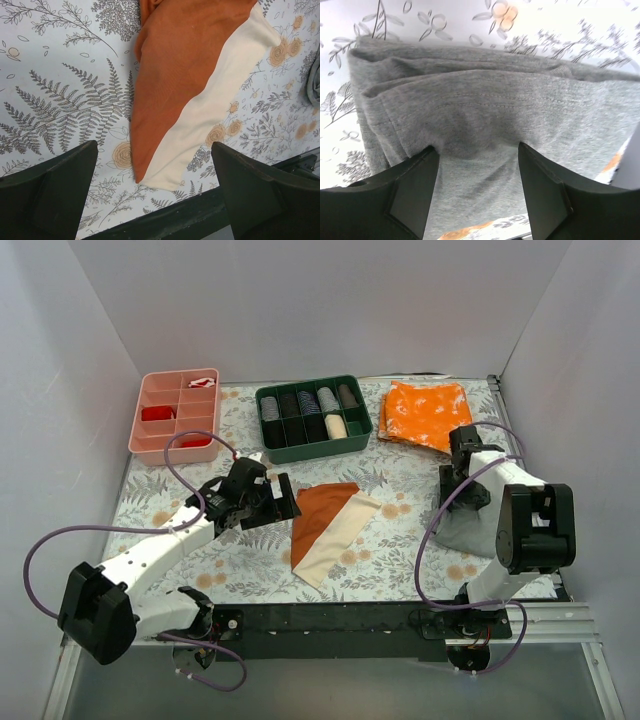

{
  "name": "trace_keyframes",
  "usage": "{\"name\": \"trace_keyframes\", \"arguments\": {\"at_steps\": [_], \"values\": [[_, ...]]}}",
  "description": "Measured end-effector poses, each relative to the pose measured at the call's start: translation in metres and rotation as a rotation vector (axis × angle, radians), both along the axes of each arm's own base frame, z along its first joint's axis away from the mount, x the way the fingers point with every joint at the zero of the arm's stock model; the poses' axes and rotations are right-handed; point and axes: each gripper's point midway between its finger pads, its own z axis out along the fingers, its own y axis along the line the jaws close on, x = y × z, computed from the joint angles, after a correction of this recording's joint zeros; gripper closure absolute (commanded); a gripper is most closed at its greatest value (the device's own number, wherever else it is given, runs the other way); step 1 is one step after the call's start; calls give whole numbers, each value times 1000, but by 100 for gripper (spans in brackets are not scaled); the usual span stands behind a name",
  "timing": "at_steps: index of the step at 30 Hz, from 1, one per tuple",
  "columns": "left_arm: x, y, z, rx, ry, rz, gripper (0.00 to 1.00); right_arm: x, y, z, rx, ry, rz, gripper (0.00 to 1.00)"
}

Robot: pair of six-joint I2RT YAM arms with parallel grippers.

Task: Roll the underwear

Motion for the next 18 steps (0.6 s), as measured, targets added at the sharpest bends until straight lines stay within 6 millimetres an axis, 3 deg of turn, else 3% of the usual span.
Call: {"name": "trace_keyframes", "arguments": {"at_steps": [6, 10, 14, 18], "values": [[0, 0, -11, 26, 30, -6, 2, 15, -8, 6, -58, -7, 66, 25], [0, 0, -14, 33, 40, -6, 2, 34, -2, 17, -64, -52, 106, 21], [3, 0, -11, 33, 30, -2, 2, 55, 23, 32, -43, -131, 170, 17], [6, -1, -4, 27, 16, 1, 2, 59, 55, 54, 26, -215, 213, 16]]}}
